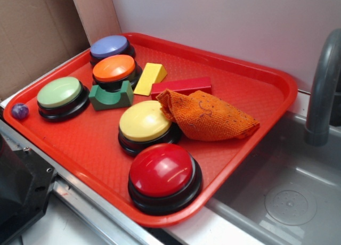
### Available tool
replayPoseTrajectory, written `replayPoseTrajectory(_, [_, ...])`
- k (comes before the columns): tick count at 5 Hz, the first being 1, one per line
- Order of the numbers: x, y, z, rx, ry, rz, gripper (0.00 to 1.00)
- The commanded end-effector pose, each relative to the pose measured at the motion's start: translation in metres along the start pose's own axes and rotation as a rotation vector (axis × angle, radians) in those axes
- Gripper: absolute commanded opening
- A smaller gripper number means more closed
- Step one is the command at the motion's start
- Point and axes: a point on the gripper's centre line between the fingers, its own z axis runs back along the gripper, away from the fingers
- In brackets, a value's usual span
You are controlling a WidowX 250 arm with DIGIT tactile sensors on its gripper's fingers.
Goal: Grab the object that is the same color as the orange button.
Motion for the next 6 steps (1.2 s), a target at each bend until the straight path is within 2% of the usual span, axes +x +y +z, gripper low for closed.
replayPoseTrajectory(1, [0.0, 0.0, 0.0, 0.0, 0.0, 0.0, 1.0])
replayPoseTrajectory(2, [0.018, -0.009, -0.011, 0.027, -0.011, -0.165, 1.0])
replayPoseTrajectory(3, [0.036, -0.023, -0.026, 0.003, -0.009, -0.295, 1.0])
replayPoseTrajectory(5, [0.071, -0.055, -0.076, -0.01, -0.079, -0.421, 1.0])
replayPoseTrajectory(6, [0.086, -0.069, -0.101, 0.009, -0.094, -0.486, 1.0])
